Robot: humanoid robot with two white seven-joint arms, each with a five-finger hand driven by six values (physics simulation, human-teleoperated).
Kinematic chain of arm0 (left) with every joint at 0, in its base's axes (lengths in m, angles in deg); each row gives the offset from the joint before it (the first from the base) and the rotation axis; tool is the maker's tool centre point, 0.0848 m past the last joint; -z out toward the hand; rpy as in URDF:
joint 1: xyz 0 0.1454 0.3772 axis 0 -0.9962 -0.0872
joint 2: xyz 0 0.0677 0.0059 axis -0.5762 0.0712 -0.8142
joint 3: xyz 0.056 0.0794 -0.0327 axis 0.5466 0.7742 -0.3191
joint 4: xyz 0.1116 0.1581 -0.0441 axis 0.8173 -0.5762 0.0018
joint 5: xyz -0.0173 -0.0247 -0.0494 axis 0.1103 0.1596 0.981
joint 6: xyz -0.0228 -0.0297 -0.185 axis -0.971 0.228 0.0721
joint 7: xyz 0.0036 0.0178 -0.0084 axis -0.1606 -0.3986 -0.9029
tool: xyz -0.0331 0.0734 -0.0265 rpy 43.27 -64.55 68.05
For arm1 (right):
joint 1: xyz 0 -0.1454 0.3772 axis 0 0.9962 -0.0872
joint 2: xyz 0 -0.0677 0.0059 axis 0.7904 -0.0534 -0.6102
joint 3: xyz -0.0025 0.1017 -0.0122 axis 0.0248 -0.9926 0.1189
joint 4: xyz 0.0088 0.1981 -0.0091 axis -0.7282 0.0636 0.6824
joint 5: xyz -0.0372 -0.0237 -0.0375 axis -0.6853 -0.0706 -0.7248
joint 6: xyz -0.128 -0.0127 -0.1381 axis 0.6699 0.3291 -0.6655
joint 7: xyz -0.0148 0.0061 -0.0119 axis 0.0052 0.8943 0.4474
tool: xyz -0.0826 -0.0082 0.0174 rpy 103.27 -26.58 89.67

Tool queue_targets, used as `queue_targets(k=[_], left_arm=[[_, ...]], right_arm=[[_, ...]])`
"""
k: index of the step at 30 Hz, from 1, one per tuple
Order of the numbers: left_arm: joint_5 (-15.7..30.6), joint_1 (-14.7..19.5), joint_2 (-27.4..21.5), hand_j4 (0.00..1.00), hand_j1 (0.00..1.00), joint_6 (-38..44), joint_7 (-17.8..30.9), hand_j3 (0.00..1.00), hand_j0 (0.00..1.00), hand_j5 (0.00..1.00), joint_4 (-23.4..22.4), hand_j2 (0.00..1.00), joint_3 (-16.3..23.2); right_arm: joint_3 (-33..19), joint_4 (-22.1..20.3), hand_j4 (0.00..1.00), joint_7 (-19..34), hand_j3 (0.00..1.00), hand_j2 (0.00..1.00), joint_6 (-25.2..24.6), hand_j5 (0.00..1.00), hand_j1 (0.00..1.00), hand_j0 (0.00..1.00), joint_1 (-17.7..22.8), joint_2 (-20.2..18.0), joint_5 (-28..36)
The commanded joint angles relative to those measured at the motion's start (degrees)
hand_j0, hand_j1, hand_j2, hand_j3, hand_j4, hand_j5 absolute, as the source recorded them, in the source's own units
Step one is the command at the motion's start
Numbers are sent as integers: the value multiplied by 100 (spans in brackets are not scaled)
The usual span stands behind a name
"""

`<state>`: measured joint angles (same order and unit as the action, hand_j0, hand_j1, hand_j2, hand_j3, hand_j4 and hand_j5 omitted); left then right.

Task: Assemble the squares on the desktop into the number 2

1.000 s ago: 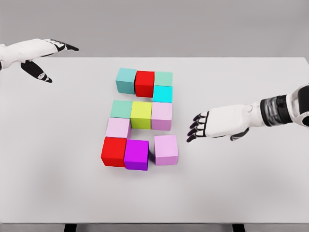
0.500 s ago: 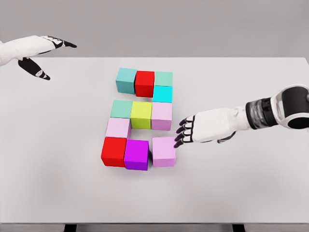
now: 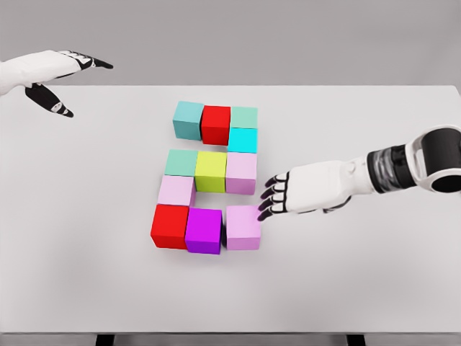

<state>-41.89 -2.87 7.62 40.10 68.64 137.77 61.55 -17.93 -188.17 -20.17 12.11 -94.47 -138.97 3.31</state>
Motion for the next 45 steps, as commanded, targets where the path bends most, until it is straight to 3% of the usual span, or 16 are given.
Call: queue_targets(k=[1, 5, 9, 29, 37, 39, 41, 42, 44, 45], left_arm=[[38, 0, -11, 100, 100, 16, -3, 100, 100, 100, 0, 100, -7], [29, 9, -11, 100, 100, 16, -3, 100, 100, 100, 0, 100, -16], [38, 18, -11, 100, 100, 16, -3, 100, 100, 100, 0, 100, -16], [38, 18, -11, 100, 100, 16, -3, 100, 100, 100, -8, 100, -25], [38, 26, -11, 100, 100, 16, -3, 100, 100, 100, 0, 100, -25], [29, 35, -11, 100, 100, 16, -3, 100, 100, 100, 0, 100, -16], [38, 35, -11, 100, 100, 16, -3, 100, 100, 100, 0, 100, -16], [29, 53, -11, 100, 100, 16, -3, 100, 100, 100, 0, 100, -16], [29, 79, -20, 100, 100, 16, -3, 100, 100, 100, 0, 100, -16], [29, 88, -29, 100, 100, 16, -3, 100, 100, 100, 0, 100, -25]], right_arm=[[-31, 171, 100, -2, 100, 100, -12, 100, 100, 100, 0, -31, 36], [-31, 804, 100, -2, 100, 100, -12, 100, 100, 100, -17, 83, -8], [-14, 839, 100, -2, 100, 100, -12, 100, 100, 100, -18, 215, -263], [109, 145, 100, -2, 100, 100, -12, 100, 100, 100, 18, 233, -263], [101, 127, 100, -2, 100, 100, -12, 100, 100, 100, 9, 215, -237], [4, 443, 100, -2, 100, 100, -12, 100, 100, 100, -26, 189, -210], [-391, 1075, 100, -2, 100, 100, -12, 100, 100, 100, -53, 189, -158], [-733, 1646, 100, -2, 100, 100, -12, 100, 100, 100, -53, 198, 149], [-1218, 3492, 100, -2, 100, 100, -12, 100, 100, 100, -70, 233, 2011], [-1226, 3870, 100, -2, 100, 100, -12, 100, 100, 100, -70, 215, 2478]])
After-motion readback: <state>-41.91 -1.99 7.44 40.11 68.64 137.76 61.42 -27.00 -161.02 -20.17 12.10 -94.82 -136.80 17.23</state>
